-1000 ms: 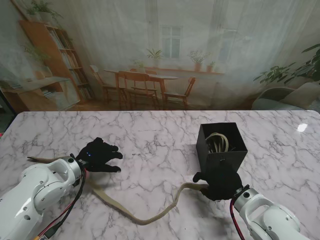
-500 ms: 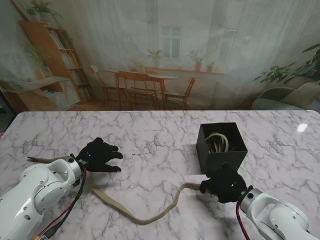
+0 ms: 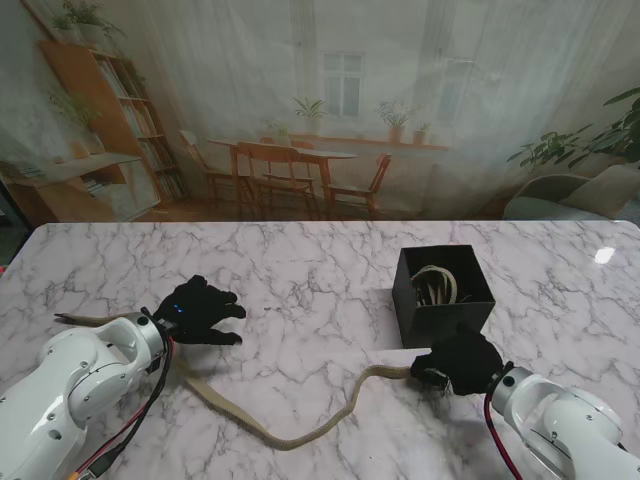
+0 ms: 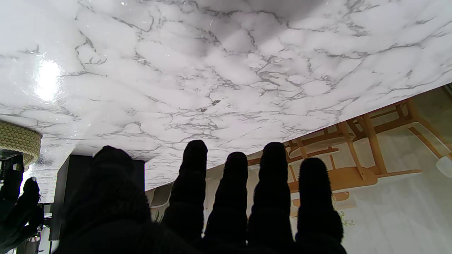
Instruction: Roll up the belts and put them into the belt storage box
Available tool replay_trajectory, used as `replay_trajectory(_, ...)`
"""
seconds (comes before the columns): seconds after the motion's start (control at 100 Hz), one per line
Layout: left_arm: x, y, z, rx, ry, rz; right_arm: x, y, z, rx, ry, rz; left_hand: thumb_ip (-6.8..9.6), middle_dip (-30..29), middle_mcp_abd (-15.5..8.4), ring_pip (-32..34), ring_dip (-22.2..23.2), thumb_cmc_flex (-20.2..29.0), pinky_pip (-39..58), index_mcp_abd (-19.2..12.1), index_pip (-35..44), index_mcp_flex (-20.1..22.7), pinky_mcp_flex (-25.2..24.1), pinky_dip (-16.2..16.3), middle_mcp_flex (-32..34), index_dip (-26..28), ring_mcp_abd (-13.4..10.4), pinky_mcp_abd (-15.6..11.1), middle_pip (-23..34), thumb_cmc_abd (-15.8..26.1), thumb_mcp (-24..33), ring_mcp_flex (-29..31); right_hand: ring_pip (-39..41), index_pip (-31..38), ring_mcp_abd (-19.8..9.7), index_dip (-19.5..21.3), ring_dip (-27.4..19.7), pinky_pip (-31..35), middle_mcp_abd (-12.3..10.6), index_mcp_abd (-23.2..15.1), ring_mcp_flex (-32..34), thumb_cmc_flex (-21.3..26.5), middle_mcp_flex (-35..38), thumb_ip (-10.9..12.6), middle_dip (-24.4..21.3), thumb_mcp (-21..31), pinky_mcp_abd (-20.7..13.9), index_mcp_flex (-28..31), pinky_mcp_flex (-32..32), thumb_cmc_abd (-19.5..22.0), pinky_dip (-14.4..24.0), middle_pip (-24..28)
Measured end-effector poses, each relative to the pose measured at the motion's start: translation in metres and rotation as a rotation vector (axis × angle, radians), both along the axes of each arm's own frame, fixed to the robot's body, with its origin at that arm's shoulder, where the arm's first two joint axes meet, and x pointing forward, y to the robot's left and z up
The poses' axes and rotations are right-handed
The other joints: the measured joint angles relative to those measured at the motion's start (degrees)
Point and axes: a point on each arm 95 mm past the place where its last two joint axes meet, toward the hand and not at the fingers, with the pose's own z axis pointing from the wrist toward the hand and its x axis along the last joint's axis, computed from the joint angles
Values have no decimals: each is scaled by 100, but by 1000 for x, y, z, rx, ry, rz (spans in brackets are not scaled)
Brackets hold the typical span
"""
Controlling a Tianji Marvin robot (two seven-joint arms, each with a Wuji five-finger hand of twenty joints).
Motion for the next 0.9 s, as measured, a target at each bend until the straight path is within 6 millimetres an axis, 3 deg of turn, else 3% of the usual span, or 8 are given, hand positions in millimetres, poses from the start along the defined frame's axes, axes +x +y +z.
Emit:
replay_trajectory(0.13, 0, 0, 0, 1, 1, 1, 3, -5, -5, -6, 46, -27, 0, 0, 0, 0, 0, 0, 0, 0, 0, 0, 0, 0, 0, 0, 0, 0, 0, 0, 0, 0, 5, 42, -93, -57, 459, 44, -163, 0, 389, 0, 471, -263, 458, -108, -24, -61, 127, -15, 0, -28)
replay_trajectory(0.19, 0, 0, 0, 2, 1, 0, 4, -5, -7, -10, 53, -26, 0, 0, 0, 0, 0, 0, 0, 0, 0, 0, 0, 0, 0, 0, 0, 0, 0, 0, 0, 0, 139, 101, -157, -58, 579, 86, -236, 0, 543, 0, 721, -299, 586, -26, -40, -62, 201, -127, 0, -82)
replay_trajectory(0.26, 0, 0, -1, 2, 2, 0, 5, -4, -8, -12, 60, -22, 0, 0, 0, 0, 0, 0, 0, 0, 0, 0, 0, 0, 0, 0, 0, 0, 0, 0, 0, 0, 270, 271, -232, -58, 669, 147, -370, 0, 784, -14, 1120, -501, 818, -292, -96, -61, 296, -354, 0, -128)
replay_trajectory(0.4, 0, -1, -1, 2, 2, -1, 6, -4, -9, 49, 125, -33, 0, 0, 0, 0, 0, 0, 0, 0, 0, 0, 0, 0, 0, 1, 0, 0, 0, 0, 0, 0, 575, 462, -285, -58, 787, 217, -383, 69, 1175, -117, 1580, -481, 996, -243, -97, -52, 435, -437, 0, -176)
replay_trajectory(0.73, 0, -1, -1, -1, 2, -2, -1, 11, -14, 194, 302, -39, 0, 0, 0, 0, 0, 73, 0, 0, 0, 0, 0, 0, 0, 1, 0, 0, 0, 0, 0, 0, 867, 469, -270, -57, 803, 489, -396, 1113, 1542, -635, 2027, -480, 981, -356, -95, 98, 692, -702, 0, -271)
replay_trajectory(0.9, -1, -3, -2, 0, 7, -5, -2, 17, -12, 159, 281, 1, 0, 0, 0, 0, 0, 73, 0, 0, 0, 0, 0, 0, 0, 1, 0, 0, 0, 0, 0, 0, 1401, 611, -210, -50, 885, 913, -401, 1893, 1966, -1063, 2575, -508, 929, -507, -344, 183, 1152, -944, 16, 110)
